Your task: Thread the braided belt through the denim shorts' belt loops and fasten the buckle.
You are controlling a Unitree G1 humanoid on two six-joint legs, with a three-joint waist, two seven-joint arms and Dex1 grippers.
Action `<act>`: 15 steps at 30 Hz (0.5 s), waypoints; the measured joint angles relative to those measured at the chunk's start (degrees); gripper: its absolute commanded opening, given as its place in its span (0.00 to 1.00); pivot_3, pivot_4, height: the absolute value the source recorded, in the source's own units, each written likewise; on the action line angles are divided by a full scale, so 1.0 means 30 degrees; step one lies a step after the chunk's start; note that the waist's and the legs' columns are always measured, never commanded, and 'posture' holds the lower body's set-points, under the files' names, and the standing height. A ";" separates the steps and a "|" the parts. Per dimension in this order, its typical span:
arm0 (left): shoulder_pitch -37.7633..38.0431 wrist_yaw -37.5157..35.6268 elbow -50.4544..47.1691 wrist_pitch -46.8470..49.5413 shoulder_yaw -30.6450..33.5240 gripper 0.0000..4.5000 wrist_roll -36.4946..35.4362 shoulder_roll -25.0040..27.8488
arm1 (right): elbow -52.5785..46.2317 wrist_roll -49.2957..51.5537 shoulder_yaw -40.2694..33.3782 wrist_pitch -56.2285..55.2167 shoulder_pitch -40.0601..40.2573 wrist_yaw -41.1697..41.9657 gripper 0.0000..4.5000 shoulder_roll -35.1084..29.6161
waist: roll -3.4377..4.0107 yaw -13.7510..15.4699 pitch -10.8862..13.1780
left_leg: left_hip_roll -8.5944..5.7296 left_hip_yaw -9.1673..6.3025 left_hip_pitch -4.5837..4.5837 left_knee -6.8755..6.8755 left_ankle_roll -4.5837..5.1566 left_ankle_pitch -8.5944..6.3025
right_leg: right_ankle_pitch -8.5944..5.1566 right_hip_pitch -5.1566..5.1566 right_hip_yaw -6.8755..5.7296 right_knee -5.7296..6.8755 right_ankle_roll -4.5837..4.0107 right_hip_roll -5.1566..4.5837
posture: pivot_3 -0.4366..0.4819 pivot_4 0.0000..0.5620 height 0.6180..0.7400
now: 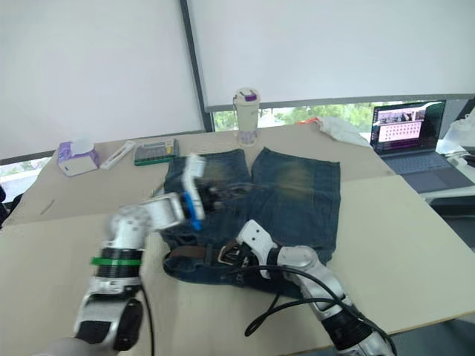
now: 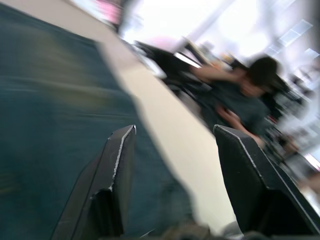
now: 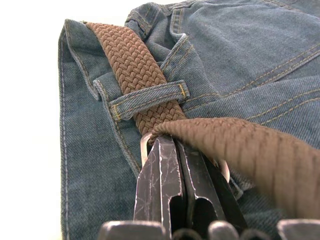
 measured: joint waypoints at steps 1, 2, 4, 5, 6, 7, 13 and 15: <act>0.0433 -0.0208 -0.0246 0.0208 0.0207 0.33 -0.0181 0.0531 | 0.0002 -0.0005 -0.0026 0.0000 0.0008 0.0000 0.00 -0.0085 | -0.0035 0.0062 -0.0004 | -0.0011 -0.0005 0.0007 0.0003 0.0002 0.0000 | 0.0000 0.0016 -0.0006 -0.0006 0.0000 -0.0014 | 0.48 0.27 1.00; 0.0823 -0.0399 -0.0503 0.0331 0.0217 0.26 -0.0223 0.0961 | 0.0004 -0.0006 -0.0057 0.0000 0.0017 0.0000 0.00 -0.0150 | -0.0051 0.0102 0.0003 | -0.0023 -0.0007 0.0016 0.0004 0.0009 -0.0005 | 0.0001 0.0041 -0.0008 -0.0025 0.0000 -0.0027 | 0.48 0.27 1.00; 0.1692 -0.0900 -0.1363 0.0538 -0.0290 0.12 -0.0185 0.1585 | 0.0022 -0.0022 -0.0053 -0.0002 0.0016 -0.0025 0.00 -0.0135 | -0.0070 0.0113 0.0000 | -0.0032 -0.0012 0.0023 0.0001 0.0016 -0.0011 | 0.0003 0.0055 -0.0006 -0.0037 -0.0002 -0.0032 | 0.48 0.27 1.00; 0.2047 -0.1118 -0.1667 0.0638 -0.0652 0.03 -0.0176 0.1719 | 0.0022 -0.0020 -0.0052 -0.0002 0.0013 -0.0008 0.00 -0.0136 | -0.0065 0.0103 0.0001 | -0.0031 -0.0011 0.0030 -0.0009 0.0016 -0.0011 | 0.0003 0.0057 -0.0004 -0.0034 -0.0002 -0.0033 | 0.48 0.27 1.00; 0.2477 -0.1316 -0.1985 0.0637 -0.1054 0.00 -0.0096 0.1819 | 0.0020 -0.0017 -0.0043 -0.0004 0.0003 0.0002 0.00 -0.0124 | -0.0056 0.0095 0.0006 | -0.0030 -0.0010 0.0030 -0.0021 0.0015 -0.0011 | 0.0002 0.0051 -0.0004 -0.0033 -0.0002 -0.0032 | 0.48 0.27 1.00; 0.2966 -0.1557 -0.2413 0.0583 -0.1668 0.00 0.0088 0.2044 | 0.0018 -0.0015 -0.0019 -0.0006 -0.0003 0.0015 0.00 -0.0110 | -0.0049 0.0077 0.0005 | -0.0024 -0.0009 0.0033 -0.0042 0.0013 -0.0009 | 0.0002 0.0045 -0.0001 -0.0035 -0.0002 -0.0027 | 0.48 0.27 1.00; 0.5118 -0.1790 -0.3154 -0.1123 -0.5383 0.00 0.2887 0.2151 | -0.0117 -0.0016 -0.0030 -0.0008 0.0095 0.0109 0.00 -0.0257 | -0.0035 0.0175 0.0003 | -0.0023 -0.0009 0.0038 -0.0092 0.0010 -0.0008 | -0.0001 0.0049 0.0005 -0.0050 -0.0008 -0.0036 | 0.48 0.27 1.00; 0.5155 -0.1448 -0.2518 -0.2117 -0.5899 0.00 0.3888 0.1632 | -0.0200 -0.0016 -0.0047 -0.0007 0.0182 0.0110 0.00 -0.0394 | -0.0053 0.0281 -0.0007 | -0.0024 -0.0009 0.0041 -0.0090 0.0016 -0.0011 | 0.0000 0.0060 0.0002 -0.0062 -0.0008 -0.0036 | 0.48 0.27 1.00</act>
